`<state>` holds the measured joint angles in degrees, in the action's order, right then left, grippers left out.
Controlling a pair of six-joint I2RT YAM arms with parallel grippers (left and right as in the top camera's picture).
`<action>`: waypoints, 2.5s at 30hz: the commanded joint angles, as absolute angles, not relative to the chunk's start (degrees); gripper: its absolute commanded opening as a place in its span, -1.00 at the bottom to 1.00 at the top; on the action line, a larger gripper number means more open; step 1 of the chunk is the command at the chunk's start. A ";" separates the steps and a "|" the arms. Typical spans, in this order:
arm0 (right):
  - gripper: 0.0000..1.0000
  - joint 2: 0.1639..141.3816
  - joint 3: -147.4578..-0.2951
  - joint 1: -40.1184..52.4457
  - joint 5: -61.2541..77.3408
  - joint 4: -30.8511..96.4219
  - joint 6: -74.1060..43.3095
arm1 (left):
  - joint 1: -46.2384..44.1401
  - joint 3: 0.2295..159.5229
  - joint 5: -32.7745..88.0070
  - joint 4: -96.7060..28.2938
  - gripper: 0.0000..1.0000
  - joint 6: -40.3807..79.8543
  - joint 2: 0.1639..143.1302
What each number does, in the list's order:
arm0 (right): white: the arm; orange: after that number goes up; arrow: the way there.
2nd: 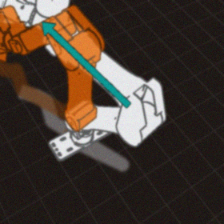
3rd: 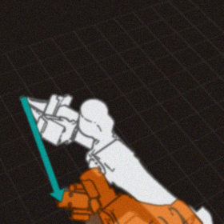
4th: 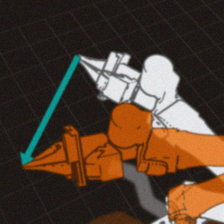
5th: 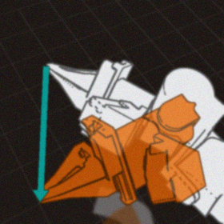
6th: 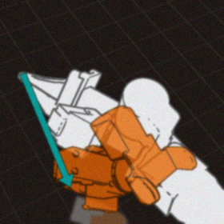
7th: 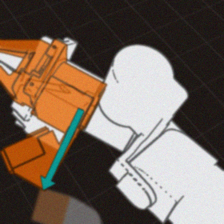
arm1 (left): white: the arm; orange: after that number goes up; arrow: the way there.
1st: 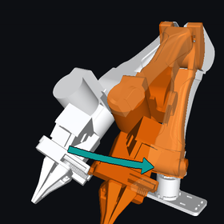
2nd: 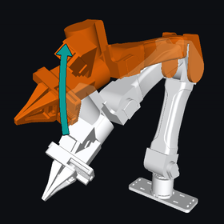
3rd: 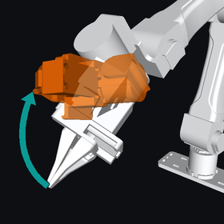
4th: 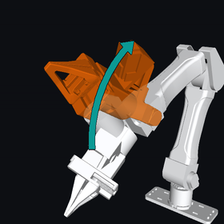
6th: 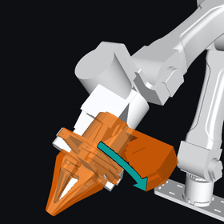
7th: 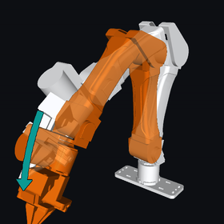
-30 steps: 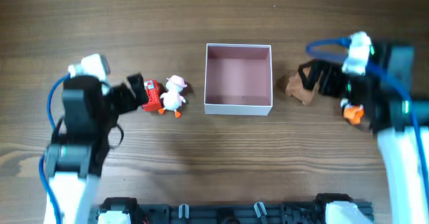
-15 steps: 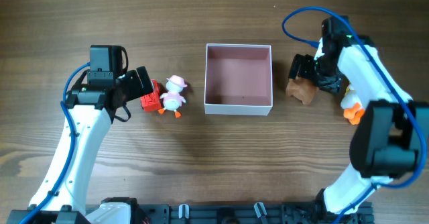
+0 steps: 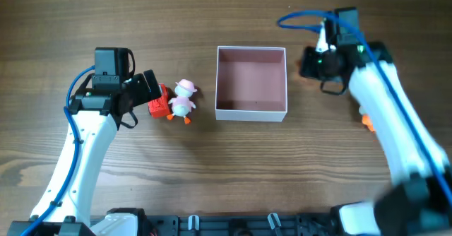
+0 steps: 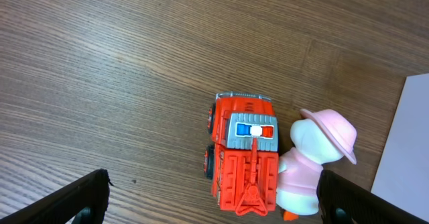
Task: Pack container
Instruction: 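Carry the brown plush with the right gripper into the box and release, then grasp the yellow-white duck plush with the right gripper, then place the duck plush into the box beside the brown plush, release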
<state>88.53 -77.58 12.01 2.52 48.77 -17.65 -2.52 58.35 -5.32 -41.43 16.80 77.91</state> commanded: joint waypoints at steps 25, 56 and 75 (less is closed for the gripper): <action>0.99 108.31 -78.37 31.51 -2.02 25.74 -22.31 | -2.72 59.31 -6.11 -41.45 1.00 16.71 78.17; 0.32 105.69 -65.12 -19.57 -5.28 40.10 -25.34 | -2.72 59.31 -6.09 -41.43 0.99 16.71 78.17; -0.50 78.50 -68.34 24.27 -2.85 41.41 -32.23 | -2.72 59.31 -6.09 -41.43 1.00 16.71 78.17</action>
